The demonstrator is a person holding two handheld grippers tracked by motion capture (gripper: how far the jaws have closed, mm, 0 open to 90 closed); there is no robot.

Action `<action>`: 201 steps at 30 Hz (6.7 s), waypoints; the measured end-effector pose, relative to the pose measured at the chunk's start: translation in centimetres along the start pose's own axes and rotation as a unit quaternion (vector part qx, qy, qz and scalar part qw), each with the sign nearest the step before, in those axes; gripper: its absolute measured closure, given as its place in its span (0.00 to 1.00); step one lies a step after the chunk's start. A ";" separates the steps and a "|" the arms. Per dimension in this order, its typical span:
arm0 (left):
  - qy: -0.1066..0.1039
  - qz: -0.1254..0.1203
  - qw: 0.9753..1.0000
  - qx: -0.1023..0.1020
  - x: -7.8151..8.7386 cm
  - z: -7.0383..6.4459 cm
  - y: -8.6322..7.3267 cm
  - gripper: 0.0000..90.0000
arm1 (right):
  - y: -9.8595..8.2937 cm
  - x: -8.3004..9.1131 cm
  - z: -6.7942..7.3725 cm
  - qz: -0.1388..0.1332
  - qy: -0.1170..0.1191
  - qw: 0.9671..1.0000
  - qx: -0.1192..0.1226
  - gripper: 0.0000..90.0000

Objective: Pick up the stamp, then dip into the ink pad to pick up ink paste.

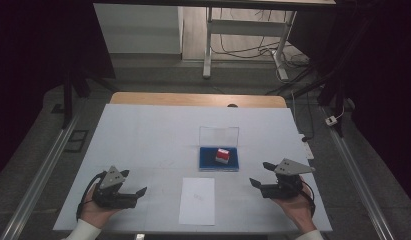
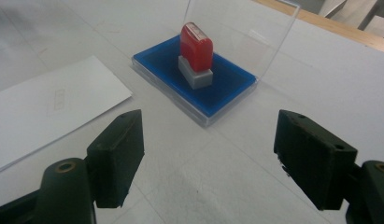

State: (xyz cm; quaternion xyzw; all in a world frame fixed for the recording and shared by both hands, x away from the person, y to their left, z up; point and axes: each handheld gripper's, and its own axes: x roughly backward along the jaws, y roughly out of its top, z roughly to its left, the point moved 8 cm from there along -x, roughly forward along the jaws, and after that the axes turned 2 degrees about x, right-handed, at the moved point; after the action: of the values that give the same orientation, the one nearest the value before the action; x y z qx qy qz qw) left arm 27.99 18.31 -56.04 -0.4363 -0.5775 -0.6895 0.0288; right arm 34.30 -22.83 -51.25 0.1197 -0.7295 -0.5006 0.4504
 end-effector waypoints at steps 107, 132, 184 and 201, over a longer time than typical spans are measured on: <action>0.010 0.006 1.000 -0.001 -0.5 0.2 -0.5 0.17 | 5.0 -13.0 0.2 0.091 0.059 0.989 0.102 0.77; 0.010 0.006 1.000 -0.002 -0.5 0.2 -0.5 0.17 | 7.4 -10.9 -0.1 0.030 0.056 0.995 0.073 0.78; 0.011 0.011 1.000 -0.002 -0.6 0.2 -0.7 0.17 | 5.4 -13.7 0.0 0.096 0.043 0.991 0.080 0.78; 0.010 0.012 1.000 -0.002 -0.5 0.2 -0.8 0.17 | 5.3 -13.8 0.2 0.113 0.035 0.990 0.073 0.78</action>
State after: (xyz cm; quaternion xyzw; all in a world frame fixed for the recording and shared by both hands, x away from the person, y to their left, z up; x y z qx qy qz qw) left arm 27.95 18.47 -57.01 -0.4361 -0.5701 -0.6950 0.0420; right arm 43.44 -11.59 -54.27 0.0866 -0.7568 -0.3878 0.5190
